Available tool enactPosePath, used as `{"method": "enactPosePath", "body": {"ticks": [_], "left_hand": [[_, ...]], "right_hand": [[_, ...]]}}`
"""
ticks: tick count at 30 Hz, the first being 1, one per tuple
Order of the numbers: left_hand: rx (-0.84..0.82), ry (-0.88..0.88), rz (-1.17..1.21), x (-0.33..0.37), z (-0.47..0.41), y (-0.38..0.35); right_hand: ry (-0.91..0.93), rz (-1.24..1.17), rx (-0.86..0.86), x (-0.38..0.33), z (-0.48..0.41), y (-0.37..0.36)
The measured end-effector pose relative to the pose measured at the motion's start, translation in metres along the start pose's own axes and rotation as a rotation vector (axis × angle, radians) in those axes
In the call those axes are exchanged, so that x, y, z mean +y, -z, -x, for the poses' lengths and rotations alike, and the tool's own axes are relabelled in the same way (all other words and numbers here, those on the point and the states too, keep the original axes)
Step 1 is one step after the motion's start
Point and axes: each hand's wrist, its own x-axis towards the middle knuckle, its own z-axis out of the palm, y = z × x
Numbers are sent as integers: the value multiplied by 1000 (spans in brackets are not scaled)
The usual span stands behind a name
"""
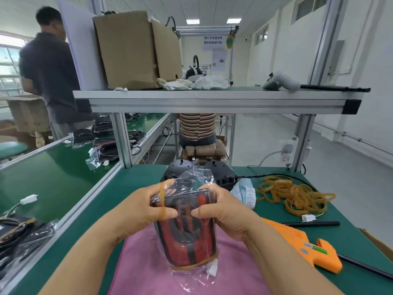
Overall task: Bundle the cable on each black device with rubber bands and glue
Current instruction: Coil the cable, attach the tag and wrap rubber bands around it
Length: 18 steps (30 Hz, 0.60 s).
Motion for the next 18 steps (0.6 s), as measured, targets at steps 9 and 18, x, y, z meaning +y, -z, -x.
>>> {"method": "enactPosePath", "body": {"ticks": [9,18], "left_hand": [[115,-25,-146,0,-3,-10],[217,-20,-268,14,0,-25]], "right_hand": [[685,1026,567,-37,21,-51],[220,1166,350,-50,16,-63]]}}
